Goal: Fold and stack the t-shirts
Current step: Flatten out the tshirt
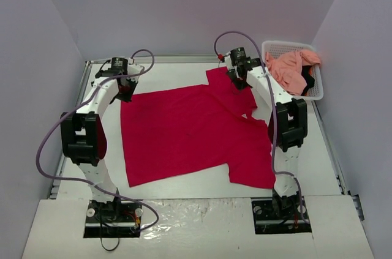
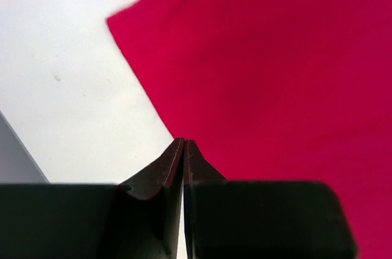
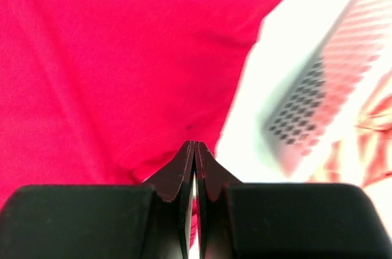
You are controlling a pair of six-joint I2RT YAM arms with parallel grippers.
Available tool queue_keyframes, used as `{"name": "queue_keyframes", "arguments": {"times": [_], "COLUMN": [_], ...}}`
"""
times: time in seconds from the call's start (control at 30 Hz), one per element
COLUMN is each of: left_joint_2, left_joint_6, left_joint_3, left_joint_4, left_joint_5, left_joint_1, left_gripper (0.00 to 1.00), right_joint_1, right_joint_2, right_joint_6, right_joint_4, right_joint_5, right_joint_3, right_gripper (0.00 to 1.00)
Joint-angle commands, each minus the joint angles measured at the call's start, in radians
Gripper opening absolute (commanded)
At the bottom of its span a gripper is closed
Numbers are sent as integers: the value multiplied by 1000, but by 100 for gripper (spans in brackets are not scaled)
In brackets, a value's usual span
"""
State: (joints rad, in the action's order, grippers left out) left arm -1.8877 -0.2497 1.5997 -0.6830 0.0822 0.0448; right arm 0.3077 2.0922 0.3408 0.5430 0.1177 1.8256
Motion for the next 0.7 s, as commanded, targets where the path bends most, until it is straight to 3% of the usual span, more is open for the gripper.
{"name": "queue_keyframes", "arguments": {"times": [0.0,0.33,0.67], "left_joint_2": [94,84,-57], "left_joint_6": [12,39,47], "left_joint_3": [-69,-207,-159], "left_joint_4": [-4,86,31], "left_joint_5": [28,41,22], "left_joint_1": [17,56,63], "left_gripper": [2,2,2], "right_joint_1": [-7,-9,-16], "right_joint_2": [83,305,384], "right_joint_6": [3,-86,-95], "right_joint_4": [35,35,35], "right_joint_5": [60,82,79], "right_joint_3": [92,308,279], "right_gripper": [0,0,0]}}
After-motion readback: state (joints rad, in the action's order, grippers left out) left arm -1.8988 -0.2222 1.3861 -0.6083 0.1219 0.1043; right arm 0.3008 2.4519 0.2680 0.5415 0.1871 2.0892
